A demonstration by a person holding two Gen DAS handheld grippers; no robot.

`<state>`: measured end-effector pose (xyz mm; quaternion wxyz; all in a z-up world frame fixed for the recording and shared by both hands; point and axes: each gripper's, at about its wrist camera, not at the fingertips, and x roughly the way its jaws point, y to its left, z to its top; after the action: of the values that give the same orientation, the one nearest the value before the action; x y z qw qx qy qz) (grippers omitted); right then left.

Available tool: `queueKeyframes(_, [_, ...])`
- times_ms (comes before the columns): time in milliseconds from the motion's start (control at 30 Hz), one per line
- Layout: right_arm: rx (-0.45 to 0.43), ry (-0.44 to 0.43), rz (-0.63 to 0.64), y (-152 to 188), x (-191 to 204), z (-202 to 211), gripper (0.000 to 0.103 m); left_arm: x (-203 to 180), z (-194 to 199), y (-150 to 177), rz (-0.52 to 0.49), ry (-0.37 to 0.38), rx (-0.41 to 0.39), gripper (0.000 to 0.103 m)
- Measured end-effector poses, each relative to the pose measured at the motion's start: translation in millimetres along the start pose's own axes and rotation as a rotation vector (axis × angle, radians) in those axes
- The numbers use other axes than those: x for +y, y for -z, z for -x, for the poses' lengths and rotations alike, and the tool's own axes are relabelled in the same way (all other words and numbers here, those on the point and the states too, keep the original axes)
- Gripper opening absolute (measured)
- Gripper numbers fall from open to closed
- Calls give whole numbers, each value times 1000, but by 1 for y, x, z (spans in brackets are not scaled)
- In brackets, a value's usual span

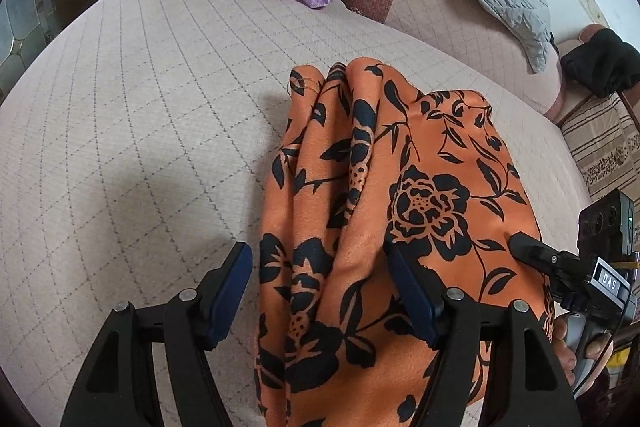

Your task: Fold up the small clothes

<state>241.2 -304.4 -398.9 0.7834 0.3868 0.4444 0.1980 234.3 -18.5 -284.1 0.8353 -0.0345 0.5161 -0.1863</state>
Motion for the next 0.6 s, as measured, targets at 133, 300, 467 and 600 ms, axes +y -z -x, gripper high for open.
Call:
queueKeyframes(133, [-1, 9, 15, -3, 5, -8, 70, 1, -7, -2, 20, 25, 14, 74])
queueKeyframes(300, [-10, 13, 18, -4, 3, -10, 67, 8, -17, -4, 77, 116, 56, 74])
queueKeyframes(467, [-23, 25, 20, -1, 3, -8, 62, 7, -18, -2, 85, 160, 50, 65])
queueKeyframes(600, [-34, 48, 35, 1, 8, -6, 59, 2, -16, -4, 67, 165, 29, 48])
